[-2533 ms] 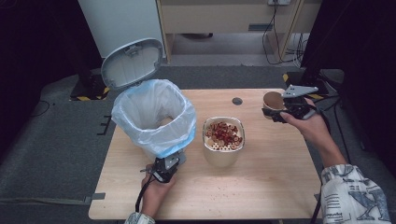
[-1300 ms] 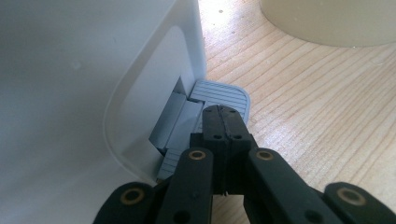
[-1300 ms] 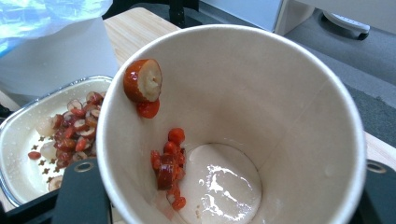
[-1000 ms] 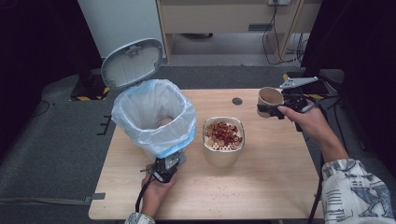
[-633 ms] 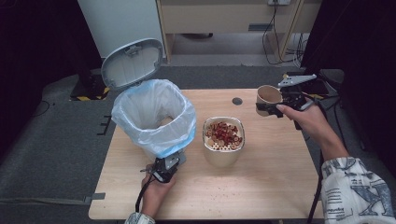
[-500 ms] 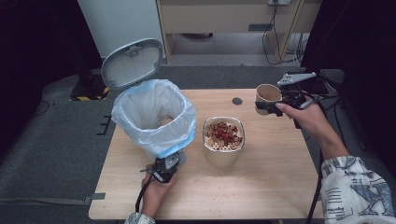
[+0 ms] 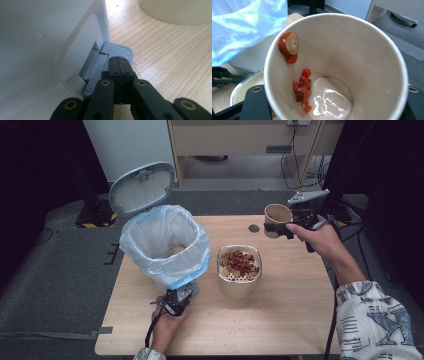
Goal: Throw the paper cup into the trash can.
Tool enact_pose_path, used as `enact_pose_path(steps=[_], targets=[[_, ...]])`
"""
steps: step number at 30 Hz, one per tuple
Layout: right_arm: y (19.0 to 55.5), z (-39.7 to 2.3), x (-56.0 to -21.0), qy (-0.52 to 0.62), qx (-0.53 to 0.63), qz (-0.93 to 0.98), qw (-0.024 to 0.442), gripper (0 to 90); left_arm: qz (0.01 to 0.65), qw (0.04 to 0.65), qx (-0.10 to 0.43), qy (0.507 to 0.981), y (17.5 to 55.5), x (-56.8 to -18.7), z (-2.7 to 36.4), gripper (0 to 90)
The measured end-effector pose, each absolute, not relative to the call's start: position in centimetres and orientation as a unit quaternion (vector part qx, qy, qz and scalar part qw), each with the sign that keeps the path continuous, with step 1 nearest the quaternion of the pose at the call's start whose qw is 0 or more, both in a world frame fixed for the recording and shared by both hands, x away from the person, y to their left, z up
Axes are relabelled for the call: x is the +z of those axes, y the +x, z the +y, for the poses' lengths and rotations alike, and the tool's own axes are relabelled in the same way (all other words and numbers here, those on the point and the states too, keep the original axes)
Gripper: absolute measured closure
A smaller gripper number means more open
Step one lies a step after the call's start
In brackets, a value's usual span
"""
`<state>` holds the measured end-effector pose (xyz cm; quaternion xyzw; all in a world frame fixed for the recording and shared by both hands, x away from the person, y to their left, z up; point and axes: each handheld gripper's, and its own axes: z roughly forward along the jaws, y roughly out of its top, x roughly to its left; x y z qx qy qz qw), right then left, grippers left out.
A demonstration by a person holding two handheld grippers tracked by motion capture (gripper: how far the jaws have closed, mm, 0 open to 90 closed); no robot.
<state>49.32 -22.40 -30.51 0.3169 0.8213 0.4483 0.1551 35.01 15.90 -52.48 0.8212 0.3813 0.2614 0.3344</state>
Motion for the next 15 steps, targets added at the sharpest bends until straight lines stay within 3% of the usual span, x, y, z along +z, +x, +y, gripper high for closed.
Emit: enact_pose_path(steps=[15], targets=[[49.6,-20.9,-29.8,0.308,0.446,0.828,0.147,31.1,0.381,0.336,0.26,0.821,35.0,-52.5,15.9,89.4]])
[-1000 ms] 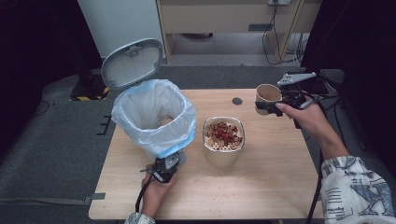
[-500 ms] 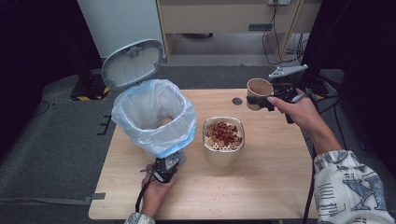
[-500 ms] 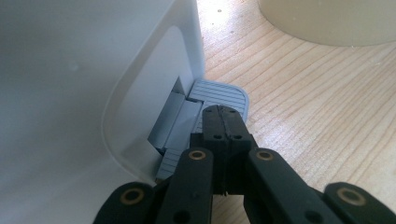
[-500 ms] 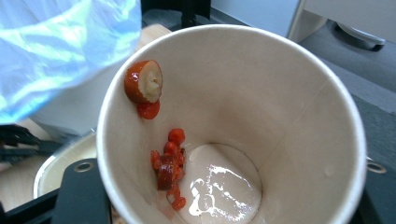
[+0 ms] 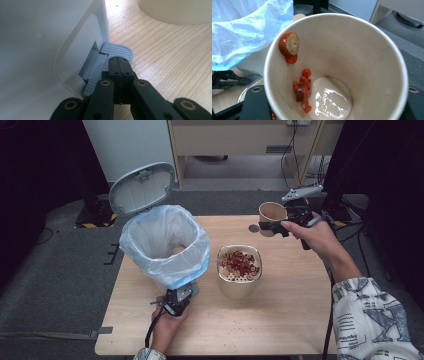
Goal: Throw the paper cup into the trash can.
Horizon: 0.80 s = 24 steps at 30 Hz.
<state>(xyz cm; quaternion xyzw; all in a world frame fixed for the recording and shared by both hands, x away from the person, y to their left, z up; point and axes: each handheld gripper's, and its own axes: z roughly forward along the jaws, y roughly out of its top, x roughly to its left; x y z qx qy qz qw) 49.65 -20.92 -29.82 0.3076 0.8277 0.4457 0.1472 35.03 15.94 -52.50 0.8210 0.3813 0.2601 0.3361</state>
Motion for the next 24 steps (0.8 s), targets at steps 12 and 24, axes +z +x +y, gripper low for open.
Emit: enact_pose_path(steps=[12,24], targets=[[49.4,-17.7,-28.7,0.29,0.455,0.832,0.131,30.9,0.38,0.335,0.26,0.822,35.0,-52.5,15.9,89.4],[49.2,-14.0,-27.6,0.274,0.474,0.829,0.112,31.1,0.381,0.337,0.259,0.821,35.0,-52.5,16.0,89.4]])
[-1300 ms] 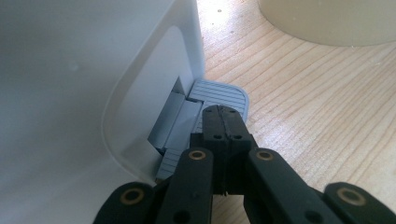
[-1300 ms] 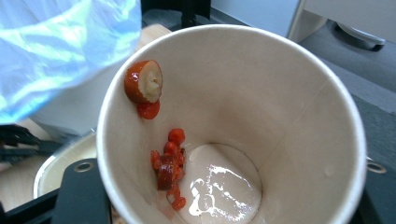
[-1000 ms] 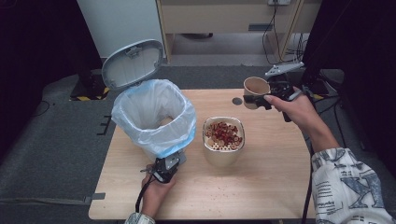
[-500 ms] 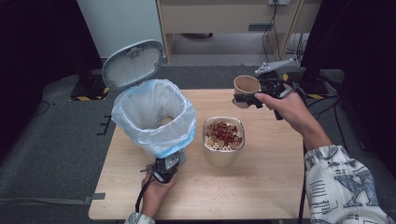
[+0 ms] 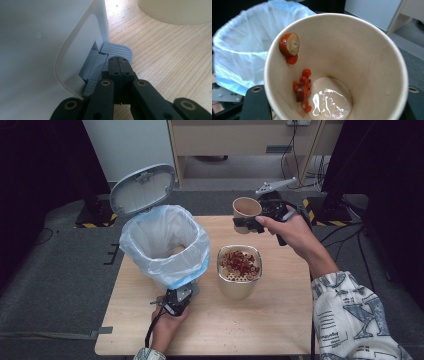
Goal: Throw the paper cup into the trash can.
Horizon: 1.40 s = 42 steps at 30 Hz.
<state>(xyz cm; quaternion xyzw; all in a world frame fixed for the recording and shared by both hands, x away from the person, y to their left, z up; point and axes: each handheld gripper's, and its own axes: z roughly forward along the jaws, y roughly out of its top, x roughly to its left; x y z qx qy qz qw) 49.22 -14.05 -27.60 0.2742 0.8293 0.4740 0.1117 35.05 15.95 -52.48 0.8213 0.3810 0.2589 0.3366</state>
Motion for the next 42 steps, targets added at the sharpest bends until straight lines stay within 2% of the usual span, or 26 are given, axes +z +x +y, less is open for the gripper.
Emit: enact_pose_path(steps=[14,31,42], targets=[[49.0,-11.4,-26.8,0.26,0.476,0.833,0.109,31.1,0.38,0.334,0.261,0.822,35.0,-52.5,15.9,89.4],[49.2,-5.1,-26.4,0.232,0.487,0.837,0.089,30.8,0.38,0.336,0.261,0.821,35.0,-52.5,15.9,89.4],[49.1,-2.9,-26.5,0.225,0.493,0.837,0.084,30.7,0.379,0.336,0.26,0.822,35.0,-52.4,15.9,89.5]])
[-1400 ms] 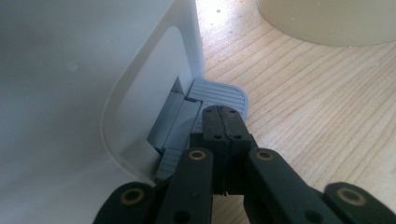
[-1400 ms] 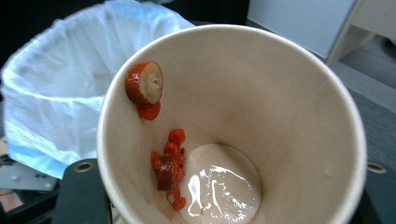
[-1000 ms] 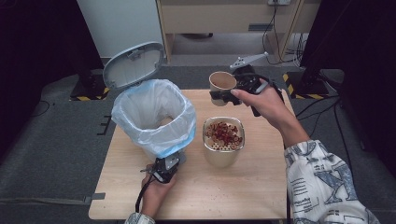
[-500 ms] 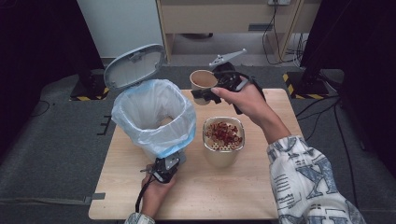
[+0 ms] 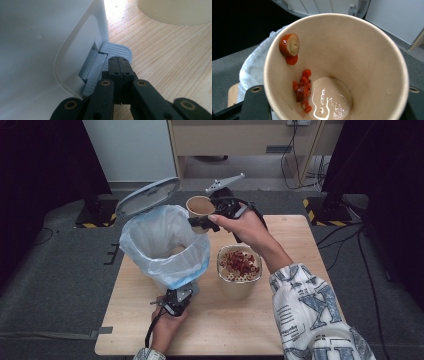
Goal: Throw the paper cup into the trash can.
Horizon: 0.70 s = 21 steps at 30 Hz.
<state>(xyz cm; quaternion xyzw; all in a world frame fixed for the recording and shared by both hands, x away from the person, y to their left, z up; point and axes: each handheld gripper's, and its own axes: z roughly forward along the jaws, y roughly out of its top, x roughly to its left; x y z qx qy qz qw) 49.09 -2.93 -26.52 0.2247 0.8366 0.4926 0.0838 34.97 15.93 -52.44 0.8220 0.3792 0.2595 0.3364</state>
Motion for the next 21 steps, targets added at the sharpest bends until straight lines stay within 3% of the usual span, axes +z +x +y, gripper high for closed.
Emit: enact_pose_path(steps=[21], targets=[[48.5,-0.1,-26.9,0.203,0.494,0.842,0.075,30.5,0.379,0.335,0.26,0.823,35.0,-52.4,15.9,89.4]])
